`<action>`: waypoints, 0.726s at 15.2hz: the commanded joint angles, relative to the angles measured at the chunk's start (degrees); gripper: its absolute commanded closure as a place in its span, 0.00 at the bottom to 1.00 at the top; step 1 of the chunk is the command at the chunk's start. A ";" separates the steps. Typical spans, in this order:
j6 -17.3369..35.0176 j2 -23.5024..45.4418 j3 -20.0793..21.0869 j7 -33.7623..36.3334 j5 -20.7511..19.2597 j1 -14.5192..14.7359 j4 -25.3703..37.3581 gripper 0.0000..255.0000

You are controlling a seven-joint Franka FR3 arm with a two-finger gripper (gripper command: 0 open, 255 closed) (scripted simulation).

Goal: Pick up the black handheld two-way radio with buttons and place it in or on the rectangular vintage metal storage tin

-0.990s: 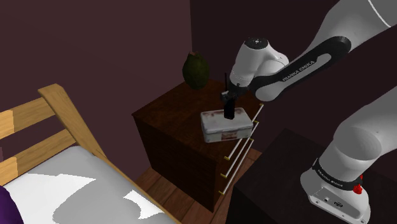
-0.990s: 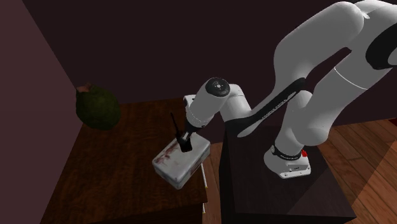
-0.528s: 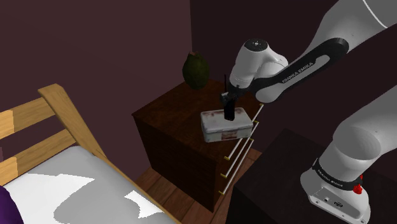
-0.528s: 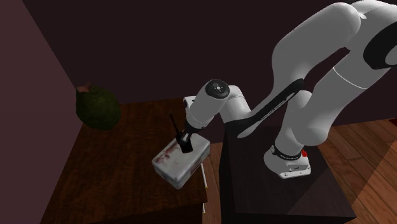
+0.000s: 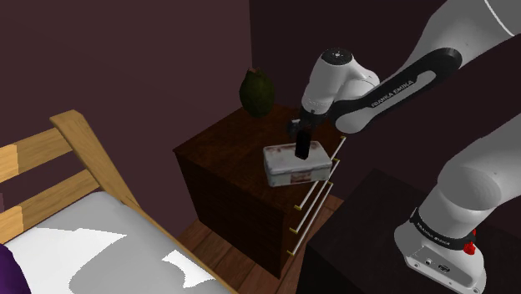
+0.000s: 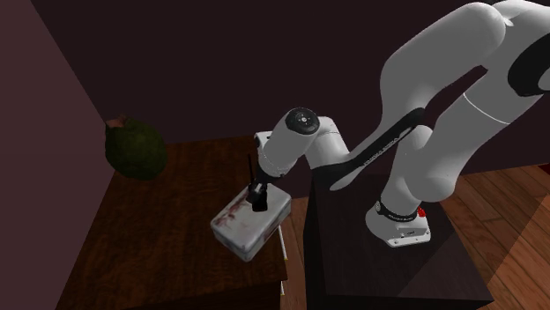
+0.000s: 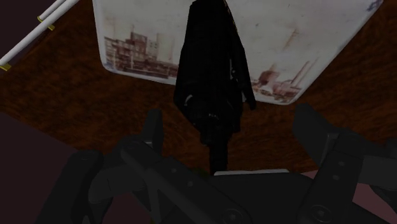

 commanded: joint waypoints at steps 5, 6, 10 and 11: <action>-7.29 -7.48 -2.10 -3.96 5.72 4.58 -0.19 0.00; -7.29 -7.48 -2.10 -3.96 5.72 4.58 -0.19 0.00; -7.29 -7.48 -2.10 -3.95 5.72 4.58 -0.19 0.00; -7.29 -7.48 -2.10 -3.95 5.72 4.58 -0.19 0.00</action>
